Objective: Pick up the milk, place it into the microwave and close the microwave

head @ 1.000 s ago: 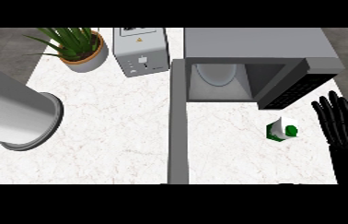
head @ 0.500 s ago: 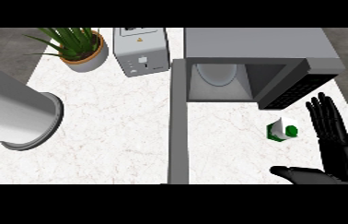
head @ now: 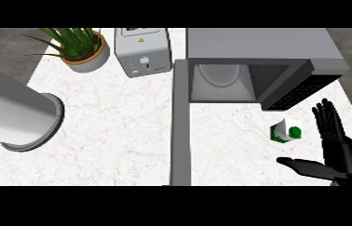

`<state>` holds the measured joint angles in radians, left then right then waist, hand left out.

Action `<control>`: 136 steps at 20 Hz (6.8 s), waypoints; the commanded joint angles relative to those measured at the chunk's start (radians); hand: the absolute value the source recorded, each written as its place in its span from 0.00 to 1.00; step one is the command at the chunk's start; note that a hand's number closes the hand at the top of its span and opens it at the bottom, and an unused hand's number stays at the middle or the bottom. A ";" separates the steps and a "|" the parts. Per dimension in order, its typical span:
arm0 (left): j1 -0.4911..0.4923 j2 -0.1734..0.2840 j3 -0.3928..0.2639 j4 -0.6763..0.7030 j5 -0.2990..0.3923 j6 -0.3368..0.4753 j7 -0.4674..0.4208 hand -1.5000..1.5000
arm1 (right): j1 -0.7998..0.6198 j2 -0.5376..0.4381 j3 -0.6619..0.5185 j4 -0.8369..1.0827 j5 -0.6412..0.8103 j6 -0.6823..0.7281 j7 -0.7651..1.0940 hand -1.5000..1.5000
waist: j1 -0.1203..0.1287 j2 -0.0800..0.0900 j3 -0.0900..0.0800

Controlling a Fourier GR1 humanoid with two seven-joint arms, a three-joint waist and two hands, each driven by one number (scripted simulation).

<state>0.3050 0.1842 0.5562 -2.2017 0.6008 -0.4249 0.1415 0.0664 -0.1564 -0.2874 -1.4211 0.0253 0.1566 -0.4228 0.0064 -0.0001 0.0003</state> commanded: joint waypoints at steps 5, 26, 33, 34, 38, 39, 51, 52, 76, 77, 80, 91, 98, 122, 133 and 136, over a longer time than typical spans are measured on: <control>-0.046 -0.026 0.016 -0.025 -0.027 0.006 0.037 0.00 | -0.040 -0.047 -0.037 0.236 0.000 0.040 -0.179 0.00 | -0.004 0.000 0.000; -0.010 -0.087 0.062 -0.050 0.006 -0.079 0.052 0.00 | -0.428 -0.204 -0.086 1.098 0.114 -0.033 -0.637 0.00 | 0.012 0.004 0.002; -0.035 -0.004 0.113 -0.011 0.115 -0.079 0.093 0.00 | -0.451 -0.189 -0.057 1.152 0.156 -0.029 -0.738 1.00 | 0.027 0.009 0.004; -0.035 -0.065 0.091 0.042 0.035 -0.124 0.023 0.00 | -0.465 -0.181 -0.047 1.142 0.158 -0.013 -0.729 1.00 | 0.019 0.008 0.003; -0.072 0.002 0.097 -0.032 0.093 -0.031 0.129 0.00 | -0.428 -0.156 -0.056 1.105 0.156 -0.082 -0.816 1.00 | 0.010 0.006 0.004; -0.055 -0.047 0.091 0.009 0.037 -0.085 0.063 0.00 | -0.443 -0.122 -0.052 1.114 0.159 -0.111 -0.814 1.00 | 0.012 0.006 0.003; -0.022 -0.040 0.149 0.028 0.097 -0.125 0.065 0.00 | -0.468 0.034 -0.006 0.988 0.145 -0.108 -0.725 1.00 | -0.001 -0.001 0.000; -0.054 0.003 0.154 0.019 0.121 -0.070 0.115 0.00 | -0.438 0.024 0.005 0.953 0.136 -0.057 -0.715 1.00 | -0.008 -0.003 0.000; -0.057 0.019 0.218 0.120 0.138 -0.169 0.094 0.00 | -0.634 0.154 0.273 0.438 0.252 -0.472 0.012 1.00 | 0.011 0.003 0.000; 0.007 -0.023 0.218 0.061 0.156 -0.209 0.085 0.00 | -0.655 0.156 0.286 0.496 0.273 -0.488 0.000 1.00 | 0.021 0.003 0.000; -0.032 -0.051 0.197 0.079 0.084 -0.187 0.072 0.00 | -0.770 0.100 0.232 0.634 0.281 -0.475 -0.016 1.00 | 0.017 0.006 0.000; -0.094 -0.004 0.177 0.163 0.081 -0.224 0.062 0.00 | -1.044 0.047 0.112 1.064 0.316 -0.659 -0.092 1.00 | 0.056 0.026 0.001; -0.103 -0.002 0.180 0.180 0.080 -0.243 0.042 0.00 | -1.098 -0.010 0.091 1.145 0.358 -0.861 -0.110 1.00 | 0.093 0.041 0.001; -0.208 -0.011 0.098 0.232 -0.081 -0.239 0.016 0.00 | -1.139 -0.118 0.158 1.317 0.486 -0.996 -0.083 0.00 | 0.126 0.066 0.006; -0.205 -0.005 0.026 0.276 -0.083 -0.323 0.015 0.00 | -1.122 -0.045 0.061 1.282 0.378 -0.802 -0.223 0.00 | 0.102 0.047 0.005; -0.229 -0.001 -0.011 0.279 -0.075 -0.342 0.022 0.00 | -1.126 -0.078 0.019 1.269 0.333 -0.695 -0.264 0.00 | 0.084 0.044 0.005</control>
<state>0.0829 0.1819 0.5751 -1.9245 0.5198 -0.7440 0.1588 -1.0630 -0.2311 -0.2214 -0.1337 0.4094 -0.6287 -0.6370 0.1067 0.0532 0.0061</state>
